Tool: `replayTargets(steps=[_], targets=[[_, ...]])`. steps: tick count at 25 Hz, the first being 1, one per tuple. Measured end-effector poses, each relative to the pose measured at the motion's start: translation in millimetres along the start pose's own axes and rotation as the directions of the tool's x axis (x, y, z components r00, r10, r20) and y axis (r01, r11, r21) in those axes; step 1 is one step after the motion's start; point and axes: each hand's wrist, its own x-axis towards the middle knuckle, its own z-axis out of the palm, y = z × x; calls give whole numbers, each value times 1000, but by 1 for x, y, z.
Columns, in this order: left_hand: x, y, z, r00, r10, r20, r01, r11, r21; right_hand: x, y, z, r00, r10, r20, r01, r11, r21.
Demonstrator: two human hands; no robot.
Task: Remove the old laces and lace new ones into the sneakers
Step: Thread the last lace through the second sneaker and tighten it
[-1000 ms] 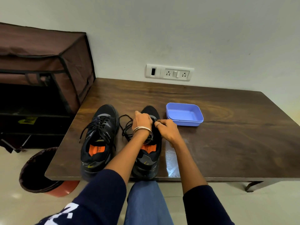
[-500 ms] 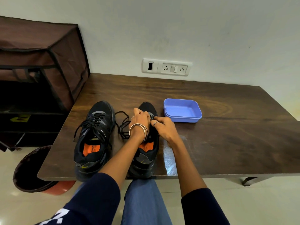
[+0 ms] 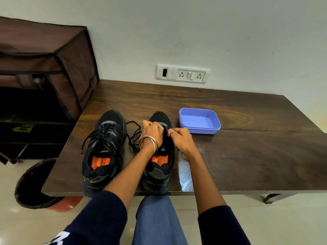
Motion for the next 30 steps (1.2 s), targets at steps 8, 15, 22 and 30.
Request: replayTargets(steps=[8, 15, 22, 30], targets=[[-6, 5, -1, 1000, -3, -14, 3, 1000, 14, 1, 5, 0, 999, -36, -24, 36, 999, 4], [-7, 3, -4, 1000, -6, 2, 6, 998, -61, 2, 4, 3, 997, -40, -63, 40, 999, -8], [-6, 3, -3, 1000, 25, -1, -25, 999, 32, 3, 6, 4, 997, -34, -66, 34, 999, -6], [-9, 3, -2, 1000, 3, -6, -3, 999, 38, -1, 2, 6, 993, -79, -83, 74, 996, -54]])
